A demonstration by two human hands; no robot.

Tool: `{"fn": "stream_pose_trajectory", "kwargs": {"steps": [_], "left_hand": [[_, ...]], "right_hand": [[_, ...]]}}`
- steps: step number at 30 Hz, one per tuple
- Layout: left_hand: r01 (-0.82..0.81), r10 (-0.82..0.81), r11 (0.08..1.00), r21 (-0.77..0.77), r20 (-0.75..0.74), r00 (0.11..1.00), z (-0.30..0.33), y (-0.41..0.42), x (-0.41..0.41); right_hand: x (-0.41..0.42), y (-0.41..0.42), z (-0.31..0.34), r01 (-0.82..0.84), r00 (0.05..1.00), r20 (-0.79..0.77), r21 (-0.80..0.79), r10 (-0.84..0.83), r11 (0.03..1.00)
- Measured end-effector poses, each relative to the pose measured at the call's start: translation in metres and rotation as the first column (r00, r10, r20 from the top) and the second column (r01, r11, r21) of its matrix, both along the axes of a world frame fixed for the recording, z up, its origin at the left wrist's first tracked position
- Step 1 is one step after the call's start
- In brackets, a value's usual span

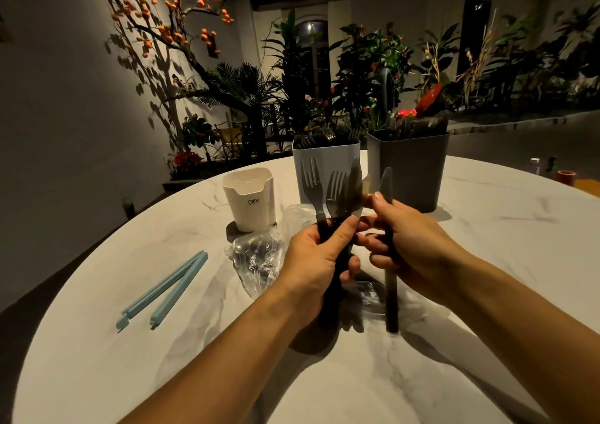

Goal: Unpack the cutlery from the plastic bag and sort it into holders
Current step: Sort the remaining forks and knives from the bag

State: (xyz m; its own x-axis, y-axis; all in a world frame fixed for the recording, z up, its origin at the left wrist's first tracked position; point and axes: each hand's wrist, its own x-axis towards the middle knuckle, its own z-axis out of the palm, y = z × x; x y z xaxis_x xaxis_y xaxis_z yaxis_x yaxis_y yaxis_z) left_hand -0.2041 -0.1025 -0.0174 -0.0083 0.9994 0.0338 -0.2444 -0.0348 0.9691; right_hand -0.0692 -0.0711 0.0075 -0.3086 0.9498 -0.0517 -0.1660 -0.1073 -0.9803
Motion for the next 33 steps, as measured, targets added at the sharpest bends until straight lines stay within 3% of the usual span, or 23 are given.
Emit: {"fn": "stream_pose_trajectory", "kwargs": {"steps": [4,7,11,18,24,33], "left_hand": [[-0.053,0.053,0.998,-0.015,0.002,0.999,0.0003,-0.0004,0.0024],[-0.067,0.067,0.998,0.002,-0.04,0.997,0.0004,-0.0003,0.003],[-0.013,0.013,1.0,-0.005,0.025,1.0,0.0009,-0.0016,0.0054],[-0.029,0.028,1.0,0.002,0.072,0.997,0.0041,-0.0064,0.0077],[-0.053,0.052,0.997,0.062,0.024,0.998,0.0056,-0.0082,0.0107],[-0.017,0.018,0.997,0.069,-0.024,1.0,0.0038,-0.0062,0.0088]], "right_hand": [[-0.0018,-0.0018,-0.0019,0.0,0.998,0.056,0.062,-0.004,0.998],[-0.0023,-0.0024,-0.0026,0.044,0.999,0.009,0.049,-0.045,0.998],[0.0031,-0.0008,-0.0026,0.05,0.997,-0.065,0.006,-0.05,0.999],[0.0033,0.0009,-0.0034,0.016,0.999,-0.039,0.07,-0.014,0.997],[0.0028,-0.0018,-0.0007,0.037,0.998,-0.046,0.06,-0.035,0.998],[-0.0031,0.0005,-0.0028,0.137,0.987,0.065,0.134,-0.146,0.982]]}}
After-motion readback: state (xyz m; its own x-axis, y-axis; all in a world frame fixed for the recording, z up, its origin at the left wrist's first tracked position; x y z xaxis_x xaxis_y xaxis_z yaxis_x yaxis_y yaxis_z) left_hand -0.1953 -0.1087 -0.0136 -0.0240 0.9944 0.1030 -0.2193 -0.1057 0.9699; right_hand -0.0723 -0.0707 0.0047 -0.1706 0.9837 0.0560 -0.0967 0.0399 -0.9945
